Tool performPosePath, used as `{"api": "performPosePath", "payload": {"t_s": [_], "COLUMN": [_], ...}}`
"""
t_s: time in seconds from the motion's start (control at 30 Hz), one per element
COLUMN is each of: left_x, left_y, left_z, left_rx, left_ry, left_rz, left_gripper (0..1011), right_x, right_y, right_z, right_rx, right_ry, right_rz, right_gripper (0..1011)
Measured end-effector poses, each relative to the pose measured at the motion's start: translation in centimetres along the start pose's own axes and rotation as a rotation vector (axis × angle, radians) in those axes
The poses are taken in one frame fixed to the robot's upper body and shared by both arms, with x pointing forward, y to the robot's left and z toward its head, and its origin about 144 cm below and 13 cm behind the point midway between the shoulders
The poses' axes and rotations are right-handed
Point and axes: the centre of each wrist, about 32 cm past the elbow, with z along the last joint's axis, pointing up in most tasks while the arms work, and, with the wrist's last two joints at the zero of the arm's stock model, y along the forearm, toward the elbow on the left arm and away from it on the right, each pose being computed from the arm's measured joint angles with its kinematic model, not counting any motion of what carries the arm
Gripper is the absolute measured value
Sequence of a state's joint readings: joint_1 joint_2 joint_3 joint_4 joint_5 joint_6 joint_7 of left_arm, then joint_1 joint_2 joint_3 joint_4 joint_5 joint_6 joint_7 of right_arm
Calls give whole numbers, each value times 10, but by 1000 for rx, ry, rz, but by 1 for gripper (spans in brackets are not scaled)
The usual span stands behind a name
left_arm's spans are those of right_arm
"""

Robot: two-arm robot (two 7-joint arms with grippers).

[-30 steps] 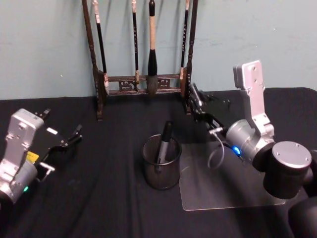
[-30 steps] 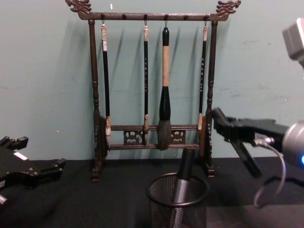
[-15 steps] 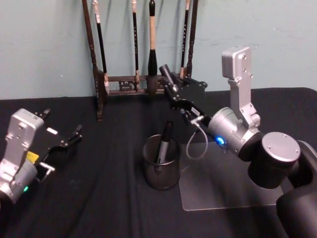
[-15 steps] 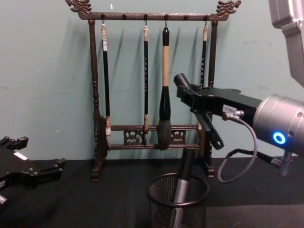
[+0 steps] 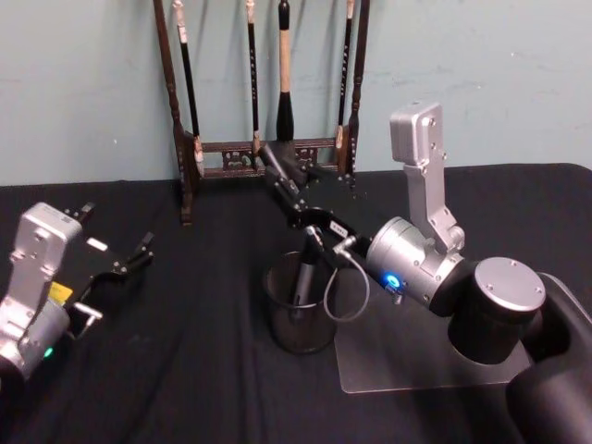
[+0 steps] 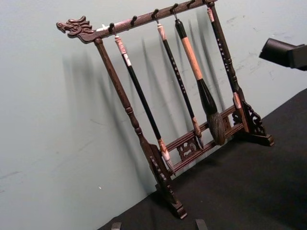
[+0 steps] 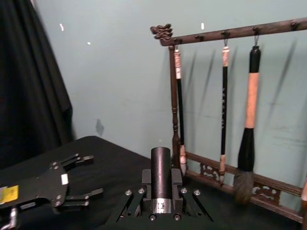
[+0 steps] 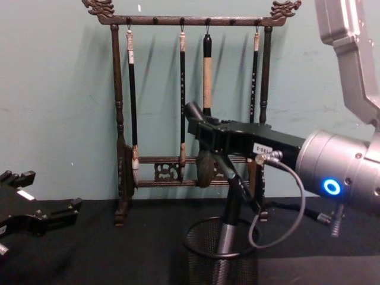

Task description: Pick up the water-based marker from the table and place it into the pen holder.

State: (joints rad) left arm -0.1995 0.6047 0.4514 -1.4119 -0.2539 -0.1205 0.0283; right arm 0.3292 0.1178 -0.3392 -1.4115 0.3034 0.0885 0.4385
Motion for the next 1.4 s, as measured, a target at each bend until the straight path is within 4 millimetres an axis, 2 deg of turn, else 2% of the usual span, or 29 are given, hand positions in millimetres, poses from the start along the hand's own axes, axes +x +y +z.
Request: {"api": "performPosePath", "payload": {"t_s": [0.47,1.4], "left_x": [0,0], "left_y": [0,0], "left_z": [0,0], "left_rx": [0,0], "left_ry": [0,0], "left_rz": [0,0], "left_gripper": [1001,1001], "right_x": [-3,-1], "right_y": [-6,-1], "right_z": [-6,-16], "right_rx": [-53,-102], "right_ry": [34,30], "right_rz": [69,76], "right_gripper": [237,237]}}
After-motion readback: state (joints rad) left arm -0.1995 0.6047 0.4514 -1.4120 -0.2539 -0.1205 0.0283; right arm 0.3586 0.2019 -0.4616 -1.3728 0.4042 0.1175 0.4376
